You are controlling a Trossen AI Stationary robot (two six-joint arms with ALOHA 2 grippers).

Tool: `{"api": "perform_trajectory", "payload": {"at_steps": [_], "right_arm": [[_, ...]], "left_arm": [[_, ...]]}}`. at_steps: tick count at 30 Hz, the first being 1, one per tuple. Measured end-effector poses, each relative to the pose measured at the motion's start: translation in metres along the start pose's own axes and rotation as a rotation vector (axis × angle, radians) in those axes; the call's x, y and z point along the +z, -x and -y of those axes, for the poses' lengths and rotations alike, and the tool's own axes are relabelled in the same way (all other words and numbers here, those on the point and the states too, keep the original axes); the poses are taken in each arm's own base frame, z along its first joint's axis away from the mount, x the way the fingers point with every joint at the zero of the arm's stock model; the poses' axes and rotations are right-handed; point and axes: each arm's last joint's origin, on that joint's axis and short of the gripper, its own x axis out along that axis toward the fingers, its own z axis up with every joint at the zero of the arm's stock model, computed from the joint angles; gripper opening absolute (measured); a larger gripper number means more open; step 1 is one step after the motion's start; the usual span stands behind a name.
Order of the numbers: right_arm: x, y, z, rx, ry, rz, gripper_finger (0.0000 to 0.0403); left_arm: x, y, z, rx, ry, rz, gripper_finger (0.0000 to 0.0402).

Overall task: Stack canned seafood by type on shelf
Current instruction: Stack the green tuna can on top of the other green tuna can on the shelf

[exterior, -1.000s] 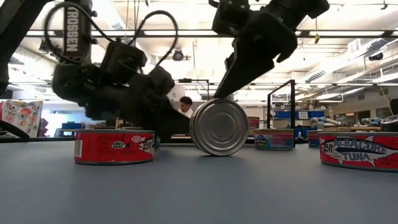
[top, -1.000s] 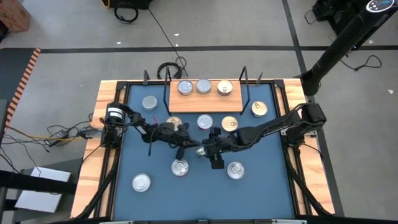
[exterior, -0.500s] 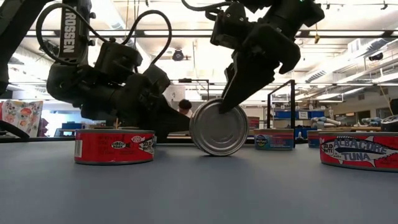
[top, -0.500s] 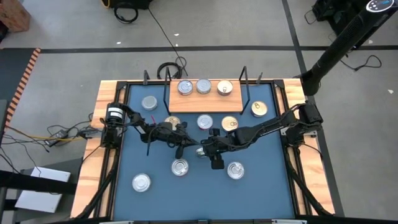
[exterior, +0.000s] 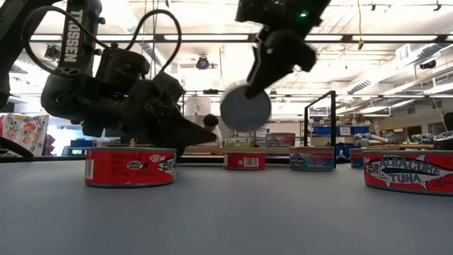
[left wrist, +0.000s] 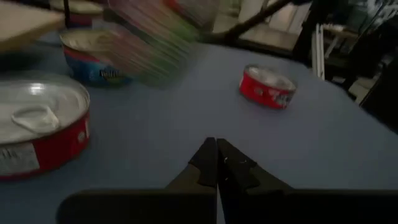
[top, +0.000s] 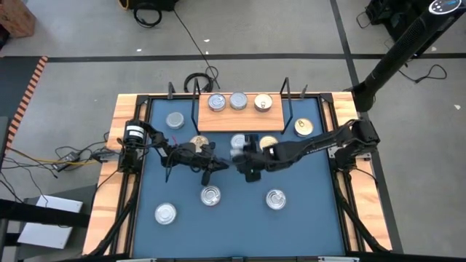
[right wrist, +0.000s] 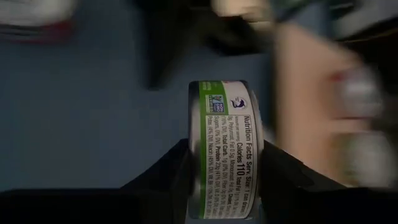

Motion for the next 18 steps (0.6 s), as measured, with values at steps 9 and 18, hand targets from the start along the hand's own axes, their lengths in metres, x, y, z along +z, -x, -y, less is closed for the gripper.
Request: {"api": "perform_trajectory", "payload": {"at_steps": [9,18], "right_arm": [[-0.004,-0.039,0.075,-0.333,0.117,-0.058,0.0147],[-0.018,-0.075,0.138,-0.416,0.171,-0.036,0.0147]], "left_arm": [[0.000,0.000,0.000,0.000,0.001,-0.001,0.0003],[0.000,-0.001,-0.001,0.003,-0.002,-0.002,0.0003]]}}
